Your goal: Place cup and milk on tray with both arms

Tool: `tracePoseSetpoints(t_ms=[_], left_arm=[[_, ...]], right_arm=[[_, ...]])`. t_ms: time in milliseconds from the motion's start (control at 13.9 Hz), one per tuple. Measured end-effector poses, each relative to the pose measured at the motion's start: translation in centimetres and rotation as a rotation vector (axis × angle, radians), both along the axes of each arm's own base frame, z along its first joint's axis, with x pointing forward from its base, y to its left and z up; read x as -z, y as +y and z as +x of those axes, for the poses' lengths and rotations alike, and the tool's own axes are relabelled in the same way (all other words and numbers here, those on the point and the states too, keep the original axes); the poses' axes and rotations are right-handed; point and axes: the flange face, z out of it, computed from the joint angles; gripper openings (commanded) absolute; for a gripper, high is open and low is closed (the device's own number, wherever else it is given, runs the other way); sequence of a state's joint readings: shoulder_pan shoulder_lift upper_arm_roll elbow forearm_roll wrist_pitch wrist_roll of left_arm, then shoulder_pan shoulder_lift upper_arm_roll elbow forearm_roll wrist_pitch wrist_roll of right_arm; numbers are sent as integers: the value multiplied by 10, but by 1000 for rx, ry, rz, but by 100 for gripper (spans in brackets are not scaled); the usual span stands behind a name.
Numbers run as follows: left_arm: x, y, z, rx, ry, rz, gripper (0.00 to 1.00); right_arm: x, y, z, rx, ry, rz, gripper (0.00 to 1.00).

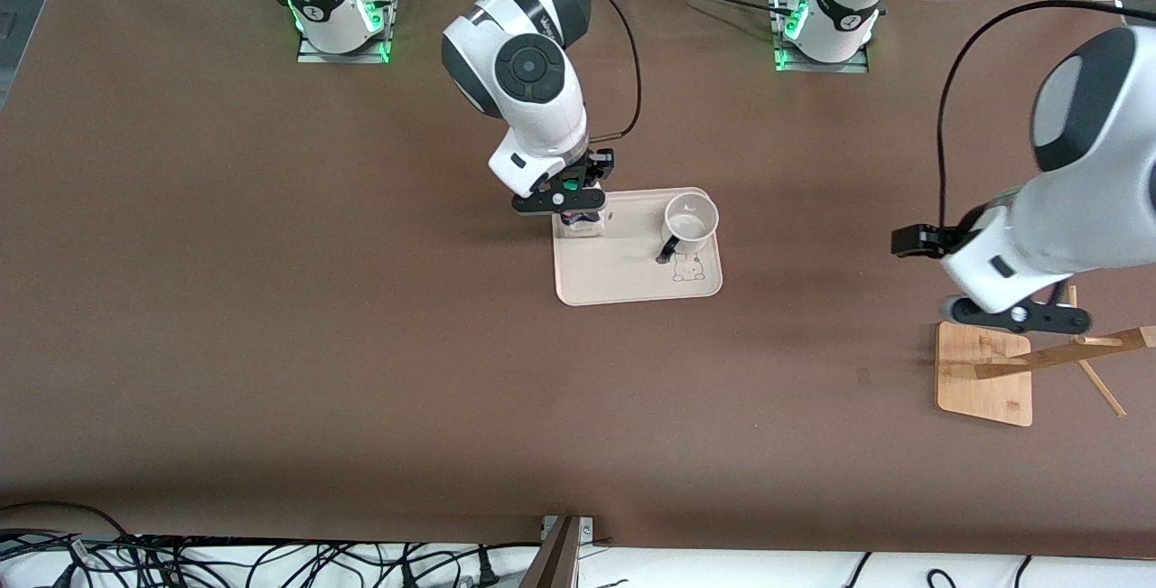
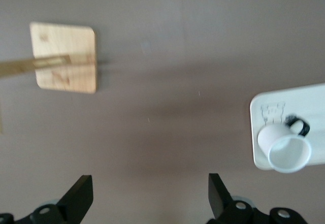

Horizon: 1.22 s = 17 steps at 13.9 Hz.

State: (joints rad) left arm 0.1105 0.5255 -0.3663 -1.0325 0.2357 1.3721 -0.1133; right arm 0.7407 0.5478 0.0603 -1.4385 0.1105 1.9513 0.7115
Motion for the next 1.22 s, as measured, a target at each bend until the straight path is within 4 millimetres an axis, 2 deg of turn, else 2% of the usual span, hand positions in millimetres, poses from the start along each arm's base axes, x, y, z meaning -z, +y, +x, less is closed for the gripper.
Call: tracePoseSetpoints(t_ms=[215, 359, 503, 718, 1005, 1221], left_arm=[[-31, 22, 5, 12, -114, -17, 100], [-49, 14, 1, 18, -205, -16, 100], [-58, 12, -9, -17, -340, -61, 100], [-58, 41, -43, -110, -417, -139, 100], [-45, 33, -115, -80, -354, -110, 100], [-28, 41, -137, -71, -214, -53, 100]], right_arm=[[12, -1, 5, 2, -9, -13, 57], [14, -1, 8, 6, -20, -4, 57], [17, 0, 10, 8, -26, 0, 57], [15, 0, 13, -1, -49, -8, 57], [13, 1, 15, -6, -75, -5, 57], [10, 2, 16, -5, -83, 3, 57]])
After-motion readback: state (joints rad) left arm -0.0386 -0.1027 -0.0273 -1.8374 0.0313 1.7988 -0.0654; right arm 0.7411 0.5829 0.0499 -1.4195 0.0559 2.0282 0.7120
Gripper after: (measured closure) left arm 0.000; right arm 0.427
